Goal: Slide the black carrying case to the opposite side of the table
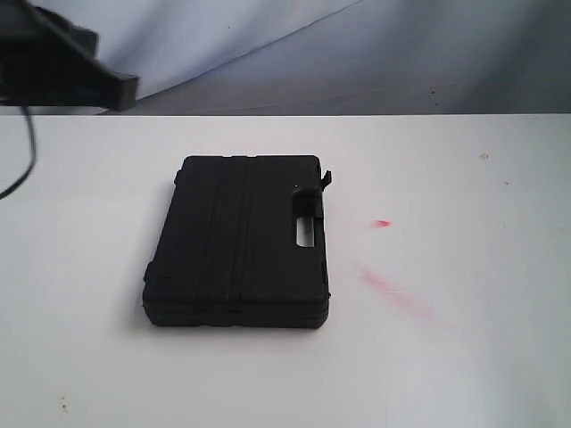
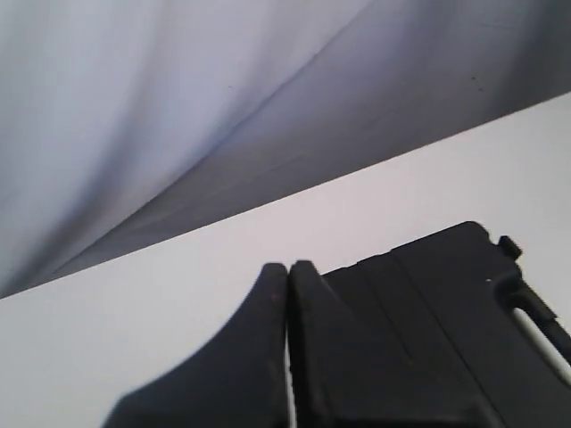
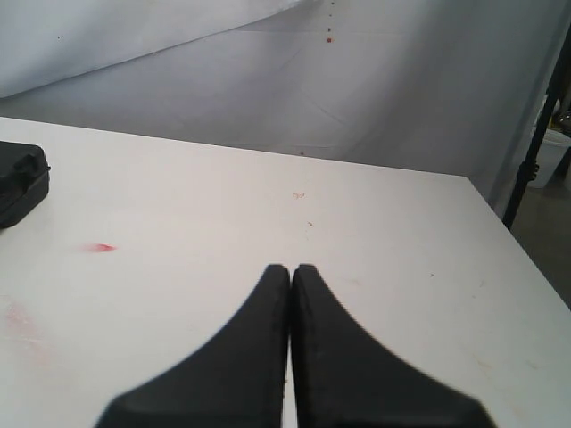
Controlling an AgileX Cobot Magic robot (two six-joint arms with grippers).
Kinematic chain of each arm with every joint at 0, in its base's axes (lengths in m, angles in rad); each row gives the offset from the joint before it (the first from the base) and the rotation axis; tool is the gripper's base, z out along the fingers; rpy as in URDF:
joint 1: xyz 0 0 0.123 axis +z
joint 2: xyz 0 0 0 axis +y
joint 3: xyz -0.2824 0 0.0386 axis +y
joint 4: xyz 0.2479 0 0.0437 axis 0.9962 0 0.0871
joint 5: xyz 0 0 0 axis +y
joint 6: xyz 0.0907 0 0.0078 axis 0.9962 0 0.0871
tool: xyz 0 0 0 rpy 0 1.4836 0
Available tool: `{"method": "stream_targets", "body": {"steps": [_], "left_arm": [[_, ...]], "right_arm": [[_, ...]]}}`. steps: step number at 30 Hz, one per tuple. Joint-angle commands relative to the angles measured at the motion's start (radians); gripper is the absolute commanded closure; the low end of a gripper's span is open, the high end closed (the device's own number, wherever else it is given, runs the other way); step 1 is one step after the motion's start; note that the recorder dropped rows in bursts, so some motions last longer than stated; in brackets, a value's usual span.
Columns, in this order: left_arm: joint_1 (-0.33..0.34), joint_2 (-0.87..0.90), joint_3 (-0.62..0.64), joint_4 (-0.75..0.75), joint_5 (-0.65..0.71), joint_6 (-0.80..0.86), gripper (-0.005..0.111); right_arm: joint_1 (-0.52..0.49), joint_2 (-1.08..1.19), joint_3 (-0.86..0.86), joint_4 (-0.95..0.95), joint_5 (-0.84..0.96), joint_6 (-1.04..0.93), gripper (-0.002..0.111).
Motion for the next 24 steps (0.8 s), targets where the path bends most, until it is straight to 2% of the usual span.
{"method": "stream_targets", "body": {"steps": [1,4,9,13,19,24], "left_arm": [[0.059,-0.18,0.106,0.01,-0.004,0.041,0.107],[0.086,-0.283,0.153,0.008,0.03,0.061,0.107],[0.135,-0.416,0.2,0.005,0.164,0.087,0.107],[0.153,-0.537,0.235,-0.025,0.171,0.085,0.107],[0.151,-0.707,0.315,-0.046,0.078,0.085,0.107],[0.151,-0.766,0.409,-0.138,-0.088,0.139,0.107]], "right_arm": [[-0.008,-0.003,0.004,0.0,-0.003,0.0,0.108],[-0.008,-0.003,0.004,0.0,-0.003,0.0,0.108],[-0.008,-0.003,0.004,0.0,-0.003,0.0,0.108],[-0.008,-0.003,0.004,0.0,-0.003,0.0,0.108],[-0.008,-0.003,0.004,0.0,-0.003,0.0,0.108],[-0.008,-0.003,0.004,0.0,-0.003,0.0,0.108]]}}
